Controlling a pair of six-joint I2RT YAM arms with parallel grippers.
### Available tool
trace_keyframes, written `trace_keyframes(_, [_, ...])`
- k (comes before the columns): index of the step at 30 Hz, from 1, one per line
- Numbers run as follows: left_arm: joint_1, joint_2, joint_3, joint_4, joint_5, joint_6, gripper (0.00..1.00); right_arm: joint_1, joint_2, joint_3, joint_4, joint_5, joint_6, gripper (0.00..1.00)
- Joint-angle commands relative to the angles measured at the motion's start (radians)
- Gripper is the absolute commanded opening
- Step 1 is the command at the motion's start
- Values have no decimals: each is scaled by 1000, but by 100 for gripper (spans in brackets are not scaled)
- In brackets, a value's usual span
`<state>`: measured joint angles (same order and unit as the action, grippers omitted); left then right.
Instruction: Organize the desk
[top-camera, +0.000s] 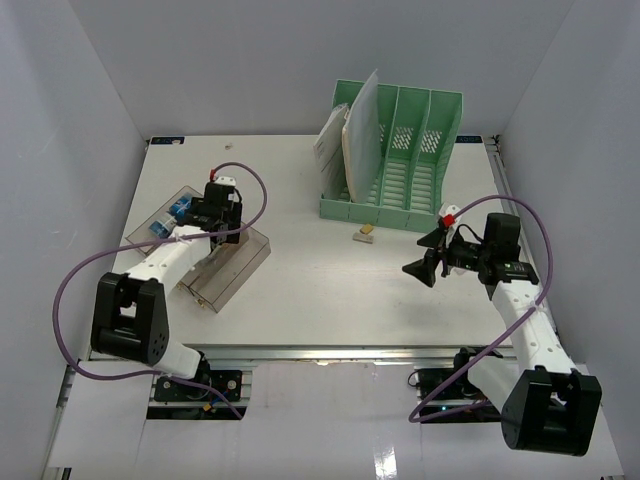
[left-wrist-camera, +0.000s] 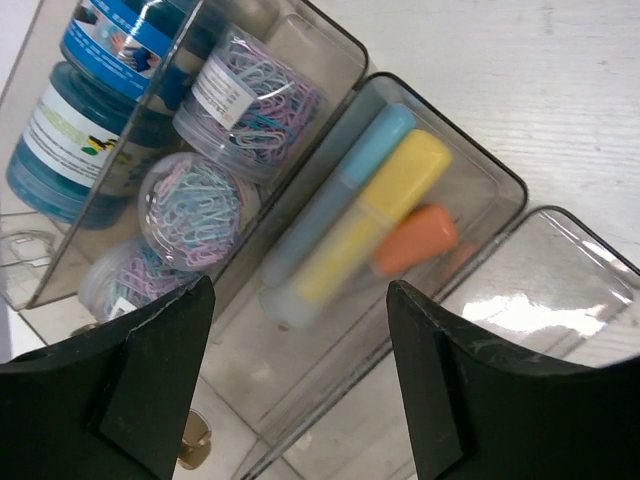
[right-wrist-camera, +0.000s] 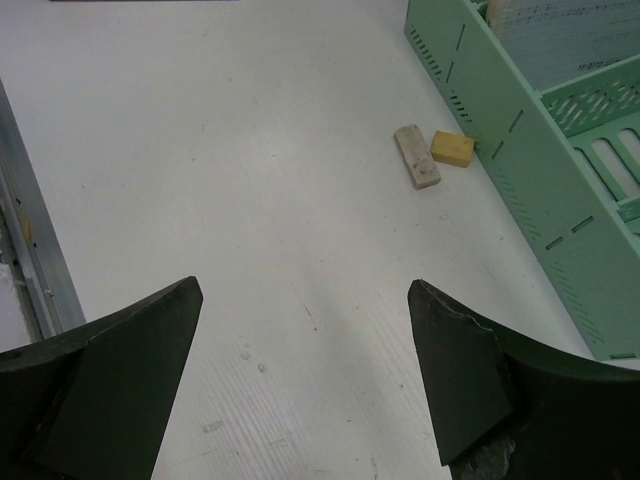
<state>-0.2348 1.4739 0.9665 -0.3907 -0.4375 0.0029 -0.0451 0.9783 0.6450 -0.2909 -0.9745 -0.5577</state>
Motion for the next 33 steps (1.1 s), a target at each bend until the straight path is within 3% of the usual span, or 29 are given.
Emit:
trace_keyframes(1, [-1,-129,-1,1,121,-64,82,-42,22,44,-14,15,3,90])
trace_keyframes(6, [-1,-315,-30,45,394,-122,90,-58,68,87,-63,149,70,90])
trace_keyframes(11, [-1,-514,-199,215,691,-219,98,-91,143,174,-154,364,154,90])
trace_keyframes(13, [0,-566,-282,268,743,-249,98,-126,159,192,-150,468,235,90])
trace_keyframes(18, [0,-632,-313,274,796,-259,98,-200,194,216,-148,685,446,92])
trace_keyframes(23, [0,-673,-324,279,800,-265,98,-213,217,205,-111,1025,579,95])
trace_keyframes(28, [0,-693,-329,273,802,-266,98,-248,270,203,-75,1076,610,99])
trace_keyframes(33, [1,-715,-337,257,789,-260,98,-276,337,202,-38,1071,618,86])
